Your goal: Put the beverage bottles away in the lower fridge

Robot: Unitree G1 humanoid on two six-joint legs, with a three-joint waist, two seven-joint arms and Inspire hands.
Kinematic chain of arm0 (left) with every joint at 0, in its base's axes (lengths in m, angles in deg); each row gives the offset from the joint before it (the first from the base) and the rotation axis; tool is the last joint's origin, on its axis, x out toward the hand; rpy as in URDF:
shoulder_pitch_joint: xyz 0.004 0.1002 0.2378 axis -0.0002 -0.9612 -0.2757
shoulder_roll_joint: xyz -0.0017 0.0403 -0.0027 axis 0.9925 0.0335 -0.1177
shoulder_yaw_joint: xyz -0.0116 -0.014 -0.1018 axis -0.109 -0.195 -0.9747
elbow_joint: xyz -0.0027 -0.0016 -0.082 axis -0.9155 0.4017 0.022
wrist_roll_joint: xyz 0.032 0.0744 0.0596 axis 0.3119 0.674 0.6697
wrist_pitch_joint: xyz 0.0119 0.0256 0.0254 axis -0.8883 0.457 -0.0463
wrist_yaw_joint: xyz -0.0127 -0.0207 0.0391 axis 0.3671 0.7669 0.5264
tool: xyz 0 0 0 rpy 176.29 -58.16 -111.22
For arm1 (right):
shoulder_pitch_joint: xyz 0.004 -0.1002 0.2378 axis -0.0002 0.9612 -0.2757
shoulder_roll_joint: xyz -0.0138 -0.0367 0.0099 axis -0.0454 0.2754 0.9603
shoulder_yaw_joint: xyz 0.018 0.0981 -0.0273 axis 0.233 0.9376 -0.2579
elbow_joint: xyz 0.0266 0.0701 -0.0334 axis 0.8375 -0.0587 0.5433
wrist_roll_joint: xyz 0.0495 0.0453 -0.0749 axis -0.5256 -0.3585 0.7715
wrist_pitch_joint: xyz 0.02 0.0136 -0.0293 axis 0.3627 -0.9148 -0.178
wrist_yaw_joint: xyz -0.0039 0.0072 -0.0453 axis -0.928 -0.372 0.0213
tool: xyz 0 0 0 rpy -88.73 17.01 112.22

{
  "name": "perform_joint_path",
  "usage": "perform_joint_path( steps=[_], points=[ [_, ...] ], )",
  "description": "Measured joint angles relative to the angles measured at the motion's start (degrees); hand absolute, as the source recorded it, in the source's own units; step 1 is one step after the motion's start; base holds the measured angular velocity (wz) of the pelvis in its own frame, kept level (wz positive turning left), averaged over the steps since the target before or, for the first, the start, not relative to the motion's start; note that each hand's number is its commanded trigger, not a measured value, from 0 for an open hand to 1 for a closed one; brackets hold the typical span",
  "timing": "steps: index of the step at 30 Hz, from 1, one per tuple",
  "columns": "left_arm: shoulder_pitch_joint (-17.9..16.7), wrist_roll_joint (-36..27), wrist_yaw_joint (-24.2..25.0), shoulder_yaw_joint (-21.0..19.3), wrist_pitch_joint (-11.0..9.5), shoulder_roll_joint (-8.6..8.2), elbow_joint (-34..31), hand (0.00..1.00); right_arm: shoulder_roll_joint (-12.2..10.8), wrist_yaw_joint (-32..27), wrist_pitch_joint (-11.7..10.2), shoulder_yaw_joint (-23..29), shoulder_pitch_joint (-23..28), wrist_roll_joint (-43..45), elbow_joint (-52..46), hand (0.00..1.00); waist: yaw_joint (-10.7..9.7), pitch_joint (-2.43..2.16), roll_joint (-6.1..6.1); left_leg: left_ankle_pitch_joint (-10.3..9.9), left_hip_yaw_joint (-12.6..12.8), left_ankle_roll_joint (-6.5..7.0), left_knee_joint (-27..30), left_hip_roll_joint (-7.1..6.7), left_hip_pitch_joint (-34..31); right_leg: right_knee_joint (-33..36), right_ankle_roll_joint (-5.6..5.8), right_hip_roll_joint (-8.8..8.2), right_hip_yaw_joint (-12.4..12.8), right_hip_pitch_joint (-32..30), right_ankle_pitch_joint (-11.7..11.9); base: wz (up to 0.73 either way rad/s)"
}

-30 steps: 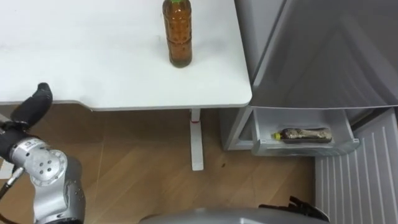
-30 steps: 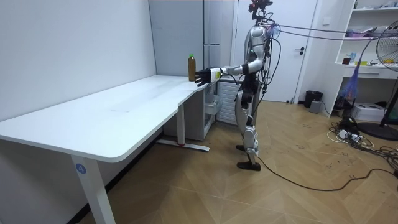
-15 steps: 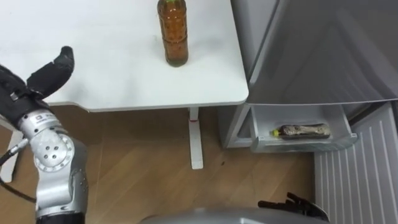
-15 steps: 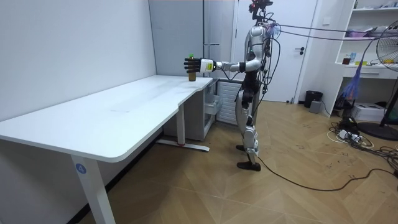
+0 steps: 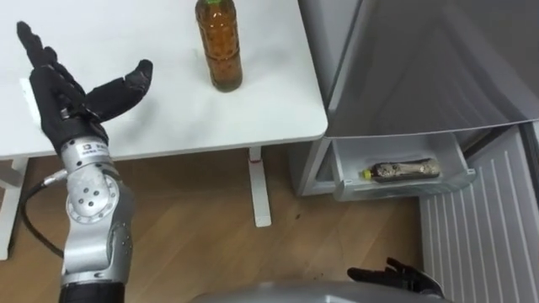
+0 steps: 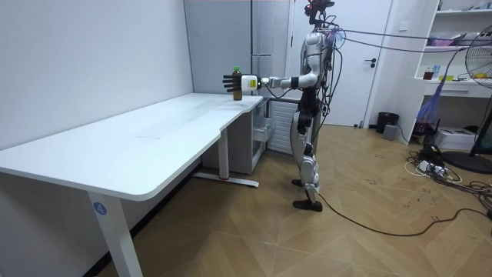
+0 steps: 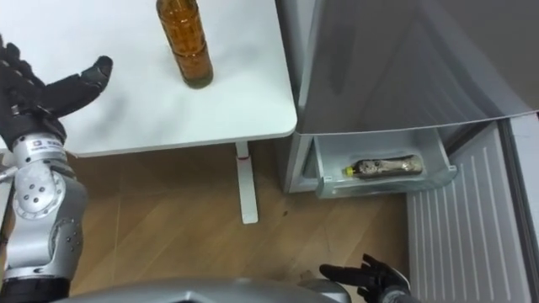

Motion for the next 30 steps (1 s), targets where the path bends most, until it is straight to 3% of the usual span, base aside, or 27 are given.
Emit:
perform_joint_path(
  steps=[10,16,20,22,30],
  points=[
    [4.2,-0.5,6.4,0.1,4.8,0.22,0.0,0.0,0.4,0.9,2.3,2.0,-0.5,1.9,-1.4,0.0,-1.7,-0.33,0.81,0.0,0.0,0.02,0.1,0.07,-0.6,0.4,-0.05,0.1,0.1,-0.9,0.0,0.0],
    [5.6,-1.5,10.5,0.2,6.1,0.22,2.6,0.0,0.1,0.9,2.5,2.1,-0.5,2.1,-1.8,0.0,-2.4,-0.24,0.59,0.0,0.7,0.02,0.4,0.07,-0.3,0.5,-0.09,0.12,0.8,-0.8,0.1,-0.06],
    [5.7,-3.5,11.5,0.1,8.6,0.22,4.3,0.0,-0.1,0.9,2.7,2.1,-0.6,2.0,-1.8,0.0,-2.9,-0.13,0.2,0.0,0.9,0.02,0.4,0.06,0.0,0.5,-0.09,0.14,1.2,-0.6,0.1,-0.03],
    [5.9,-3.5,12.0,0.1,8.7,0.22,4.3,0.0,-0.1,0.9,3.0,2.1,-0.6,2.0,-1.8,0.0,-3.0,-0.12,0.24,0.0,1.2,0.02,0.4,0.04,0.1,0.5,-0.05,0.15,1.6,-0.6,0.1,-0.06],
    [8.7,-8.0,13.1,0.1,11.2,0.22,4.5,0.0,0.1,0.8,4.2,3.2,-0.6,1.9,-2.3,0.0,-3.4,0.09,1.26,0.0,1.5,0.02,0.0,0.23,0.4,0.6,-0.15,0.52,2.0,-0.8,0.2,-0.02]
  ],
)
